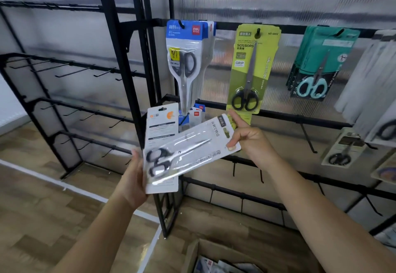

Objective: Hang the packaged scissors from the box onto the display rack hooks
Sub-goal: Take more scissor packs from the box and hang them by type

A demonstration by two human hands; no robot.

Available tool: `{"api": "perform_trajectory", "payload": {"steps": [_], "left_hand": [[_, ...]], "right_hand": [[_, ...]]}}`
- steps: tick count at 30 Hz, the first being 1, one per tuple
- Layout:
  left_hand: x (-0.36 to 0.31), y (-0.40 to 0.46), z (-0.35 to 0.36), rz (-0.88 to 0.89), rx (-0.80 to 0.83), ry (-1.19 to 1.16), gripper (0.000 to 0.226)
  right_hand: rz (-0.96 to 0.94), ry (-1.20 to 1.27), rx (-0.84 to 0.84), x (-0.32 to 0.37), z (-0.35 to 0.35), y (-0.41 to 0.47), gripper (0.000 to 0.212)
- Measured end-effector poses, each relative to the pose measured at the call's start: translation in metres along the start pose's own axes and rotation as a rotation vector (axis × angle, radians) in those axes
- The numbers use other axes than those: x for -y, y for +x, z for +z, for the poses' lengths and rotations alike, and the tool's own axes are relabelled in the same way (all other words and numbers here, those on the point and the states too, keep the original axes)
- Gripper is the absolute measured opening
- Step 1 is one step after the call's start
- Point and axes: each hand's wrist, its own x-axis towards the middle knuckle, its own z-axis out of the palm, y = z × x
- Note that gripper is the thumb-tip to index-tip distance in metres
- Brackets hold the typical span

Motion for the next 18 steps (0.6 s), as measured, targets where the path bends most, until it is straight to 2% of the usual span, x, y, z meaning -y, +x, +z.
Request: {"api": "perform_trajectory", "payload": {"steps": [3, 7, 11, 12, 13, 15, 16, 18], "left_hand": [[0.002, -0.001, 0.002, 0.058, 0.008, 0.036, 0.031], [0.012, -0.004, 0.006, 0.081, -0.046, 0.080, 0.033], [0.027, -0.003, 0.018, 0.114, -0.078, 0.032, 0.028], [0.029, -0.002, 0.022, 0.128, -0.083, 0.021, 0.026], [0.030, -0.001, 0.026, 0.137, -0.083, 0.022, 0.025], [0.031, 0.001, 0.039, 0.145, -0.069, 0.055, 0.031], [0.032, 0.001, 0.046, 0.153, -0.057, 0.061, 0.036], [0.035, 0.003, 0.062, 0.176, -0.019, 0.041, 0.044]], "right_hand": [[0.090, 0.040, 0.028, -0.007, -0.001, -0.001, 0.057], [0.242, 0.143, -0.092, -0.018, -0.004, -0.004, 0.043], [0.273, 0.612, -0.126, -0.017, -0.005, -0.011, 0.026], [0.252, 0.690, -0.132, -0.014, -0.004, -0.015, 0.032], [0.228, 0.692, -0.107, -0.012, -0.002, -0.018, 0.040], [0.195, 0.515, -0.061, -0.011, 0.006, -0.027, 0.061], [0.195, 0.407, -0.078, -0.012, 0.010, -0.031, 0.070], [0.193, 0.272, -0.180, -0.009, 0.018, -0.036, 0.072]]}}
